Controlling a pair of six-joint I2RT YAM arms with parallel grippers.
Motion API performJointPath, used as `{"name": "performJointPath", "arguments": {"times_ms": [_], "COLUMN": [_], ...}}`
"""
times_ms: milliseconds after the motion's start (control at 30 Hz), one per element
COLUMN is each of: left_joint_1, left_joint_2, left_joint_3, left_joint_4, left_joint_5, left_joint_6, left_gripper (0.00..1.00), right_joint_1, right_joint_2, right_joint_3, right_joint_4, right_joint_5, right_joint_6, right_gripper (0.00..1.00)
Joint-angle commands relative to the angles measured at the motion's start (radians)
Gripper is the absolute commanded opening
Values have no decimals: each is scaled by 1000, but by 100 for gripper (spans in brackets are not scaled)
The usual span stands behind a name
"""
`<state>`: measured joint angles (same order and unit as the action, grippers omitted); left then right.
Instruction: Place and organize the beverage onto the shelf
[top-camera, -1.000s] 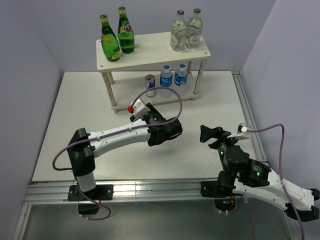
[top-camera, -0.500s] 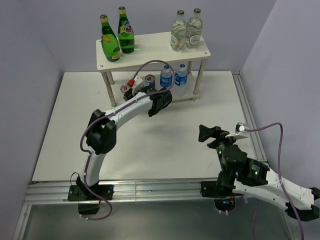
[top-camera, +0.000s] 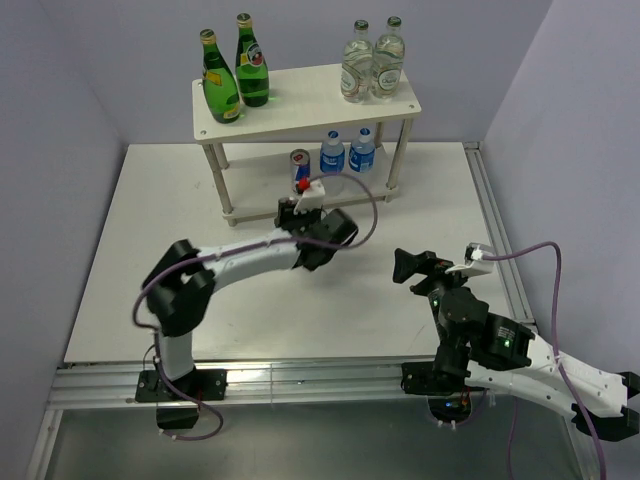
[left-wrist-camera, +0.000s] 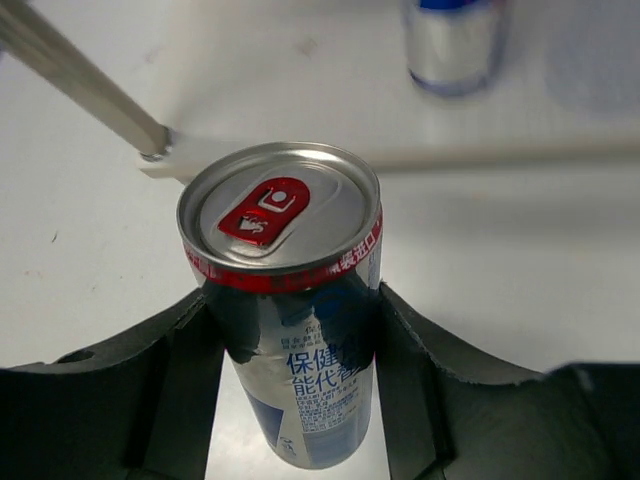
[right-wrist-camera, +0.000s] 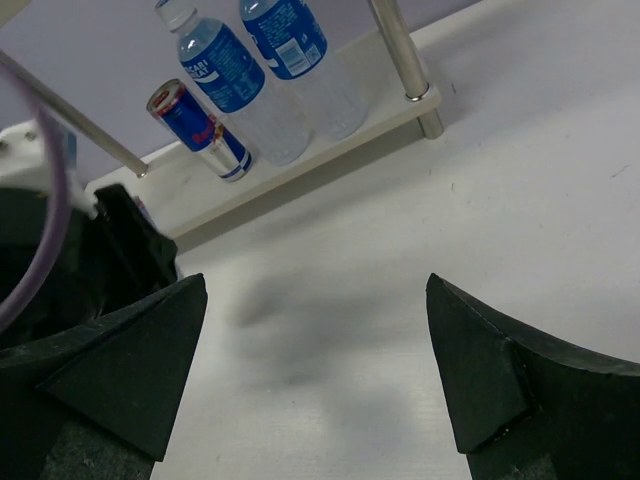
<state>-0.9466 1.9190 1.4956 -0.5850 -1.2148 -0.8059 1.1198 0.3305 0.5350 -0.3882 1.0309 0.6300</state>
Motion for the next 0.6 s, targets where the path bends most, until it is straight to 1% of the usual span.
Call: {"name": "performJointPath", "arguments": {"times_ms": [0,33,67,100,167,200,233,300,333,400,467,567], "left_joint_1": [0,37,48,63,114,129,156,180,205,233,279,322], "left_joint_2": [-285,-290,-291,-288,-279,-272,-275,-268,-264,-236,-213,-160], "left_joint_3": [-211,-218,-233,-253,-261,-279,-290,-313,-317,-305,-290,-282], "left_joint_4": [673,685,724,796,846,923,960,1040,1118,1149,1175,1252], "left_joint_5": [248,233,233,271,293,300,322,316,333,350,400,428], "left_joint_6": [498,498,555,585,638,657,695,726,756,763,757,761], "left_gripper": [0,0,0,0,0,0,0,0,0,0,0,0], "right_joint_1": [6,6,8,6,6,6,5,8,8,6,6,6], "right_joint_2": [-2,-10,-22,-25,-28,-27,-18,-13,-7,-5,-5,2], "right_joint_3": [10,7,3,-4,-4,-1,0,5,5,5,3,2], "right_joint_4": [11,9,11,17,22,22,17,9,8,12,17,22], "right_joint_5": [28,24,23,17,18,21,23,26,27,29,31,34], "right_joint_6": [2,5,2,-1,-7,-6,-4,7,7,2,0,-1], "right_gripper": [97,96,97,96,96,96,96,96,97,96,96,96]}}
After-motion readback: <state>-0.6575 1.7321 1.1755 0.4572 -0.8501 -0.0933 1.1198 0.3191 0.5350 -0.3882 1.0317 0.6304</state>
